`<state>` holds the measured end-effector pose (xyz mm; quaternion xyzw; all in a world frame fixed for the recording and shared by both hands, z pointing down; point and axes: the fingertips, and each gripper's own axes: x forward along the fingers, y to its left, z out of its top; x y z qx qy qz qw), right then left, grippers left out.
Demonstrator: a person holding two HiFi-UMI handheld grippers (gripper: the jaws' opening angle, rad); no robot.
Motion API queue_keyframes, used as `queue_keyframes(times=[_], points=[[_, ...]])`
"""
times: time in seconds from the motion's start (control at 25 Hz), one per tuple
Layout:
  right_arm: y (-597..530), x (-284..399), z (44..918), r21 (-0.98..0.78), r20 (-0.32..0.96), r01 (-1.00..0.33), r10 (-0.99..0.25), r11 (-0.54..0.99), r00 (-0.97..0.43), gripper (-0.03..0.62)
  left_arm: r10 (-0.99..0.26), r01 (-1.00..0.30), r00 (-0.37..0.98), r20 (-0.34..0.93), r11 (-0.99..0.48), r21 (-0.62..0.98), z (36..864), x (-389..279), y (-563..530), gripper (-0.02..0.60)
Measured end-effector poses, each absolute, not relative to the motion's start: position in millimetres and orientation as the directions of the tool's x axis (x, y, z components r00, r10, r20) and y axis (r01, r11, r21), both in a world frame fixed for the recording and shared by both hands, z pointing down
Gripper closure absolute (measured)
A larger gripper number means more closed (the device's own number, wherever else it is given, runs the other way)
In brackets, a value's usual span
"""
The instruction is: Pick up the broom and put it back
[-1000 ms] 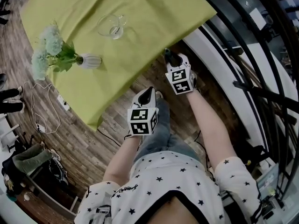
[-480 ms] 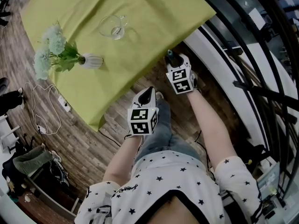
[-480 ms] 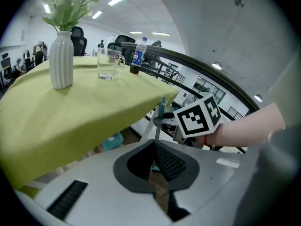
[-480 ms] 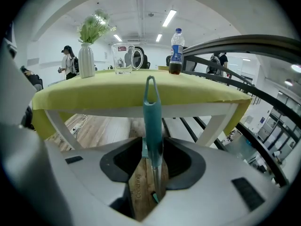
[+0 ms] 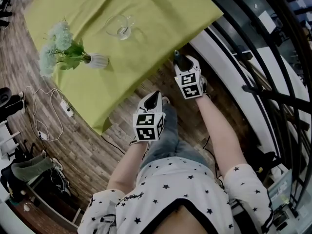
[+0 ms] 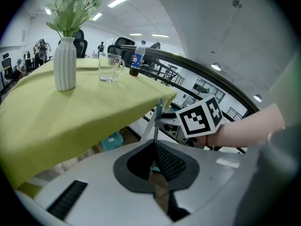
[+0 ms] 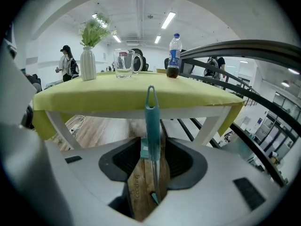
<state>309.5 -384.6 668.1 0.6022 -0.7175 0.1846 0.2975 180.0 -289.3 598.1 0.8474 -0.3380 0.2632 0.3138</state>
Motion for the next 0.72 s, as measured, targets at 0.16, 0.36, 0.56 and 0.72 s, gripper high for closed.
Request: queue_keyframes(times=[0.16, 0.36, 0.56, 0.72], points=[[-371.8, 308.9, 658.8, 0.081, 0.641, -0.979, -0.762, 0.187, -0.092, 0.437, -0.417, -0.734, 0.640, 0.645, -0.582, 0.352, 590.2, 180.3, -283.7, 0.571], [-350.4, 304.9, 642.5, 0.062, 0.617, -0.984, -0.781, 0.164, -0.092, 0.437, -0.427, -0.726, 0.650, 0.629, -0.592, 0.348, 580.0, 179.6, -270.3, 0.571], [-327.6, 299.8, 621.4, 0.056, 0.583, -0.987, -0.807, 0.148, -0.088, 0.439, -0.434, -0.719, 0.659, 0.614, -0.605, 0.343, 571.3, 177.1, -252.9, 0.571], [-308.0, 293.1, 605.2, 0.049, 0.557, -0.989, -0.826, 0.137, -0.087, 0.444, -0.435, -0.709, 0.667, 0.605, -0.620, 0.336, 564.0, 173.6, -235.8, 0.571]])
